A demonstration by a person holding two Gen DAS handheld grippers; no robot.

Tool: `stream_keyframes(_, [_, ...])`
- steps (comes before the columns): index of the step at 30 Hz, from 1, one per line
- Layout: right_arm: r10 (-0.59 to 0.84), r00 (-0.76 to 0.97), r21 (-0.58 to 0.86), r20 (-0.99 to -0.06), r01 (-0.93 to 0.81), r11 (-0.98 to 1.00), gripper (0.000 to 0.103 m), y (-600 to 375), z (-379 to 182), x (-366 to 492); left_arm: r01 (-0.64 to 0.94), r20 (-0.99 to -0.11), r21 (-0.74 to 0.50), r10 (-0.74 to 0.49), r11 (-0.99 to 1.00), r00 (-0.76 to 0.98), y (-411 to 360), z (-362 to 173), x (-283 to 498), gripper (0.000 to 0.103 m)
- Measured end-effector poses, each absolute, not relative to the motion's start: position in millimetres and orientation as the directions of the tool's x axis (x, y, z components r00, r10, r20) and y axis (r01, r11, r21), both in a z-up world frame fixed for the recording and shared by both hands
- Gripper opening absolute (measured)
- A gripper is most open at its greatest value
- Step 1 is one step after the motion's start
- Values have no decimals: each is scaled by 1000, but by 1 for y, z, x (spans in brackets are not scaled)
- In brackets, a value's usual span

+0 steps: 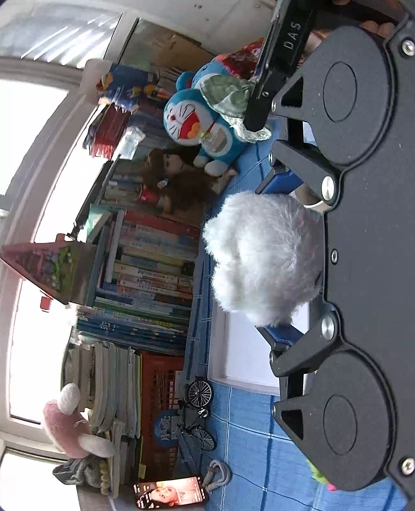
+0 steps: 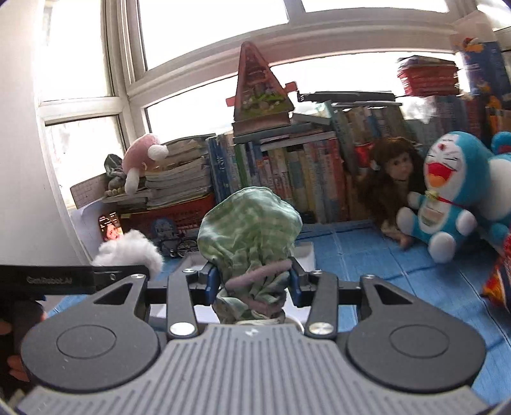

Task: Organize soft objects
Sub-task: 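Lift both held items and carry them over the white tray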

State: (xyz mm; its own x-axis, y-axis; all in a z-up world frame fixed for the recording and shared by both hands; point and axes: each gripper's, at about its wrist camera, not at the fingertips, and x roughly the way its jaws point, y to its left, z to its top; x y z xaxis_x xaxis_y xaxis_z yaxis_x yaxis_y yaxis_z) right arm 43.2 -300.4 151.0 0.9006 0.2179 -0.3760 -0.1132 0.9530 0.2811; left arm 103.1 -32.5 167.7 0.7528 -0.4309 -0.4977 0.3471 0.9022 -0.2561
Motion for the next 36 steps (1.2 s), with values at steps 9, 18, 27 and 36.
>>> stream_keyframes(9, [226, 804, 281, -550, -76, 957, 47, -304, 153, 129, 246, -637, -352, -424, 903, 644, -34, 152, 197, 77])
stream_keyframes(18, [276, 647, 365, -711, 4, 931, 47, -300, 109, 194, 96, -760, -373, -363, 923, 539, -25, 113, 266, 77])
stream_keyframes(27, [254, 537, 319, -804, 30, 947, 48, -285, 76, 233, 57, -817, -357, -342, 932, 465, -37, 85, 296, 77])
stream_keyframes(36, [245, 468, 288, -849, 20, 958, 50, -272, 54, 252, 20, -861, -337, -317, 941, 398, -47, 57, 313, 76])
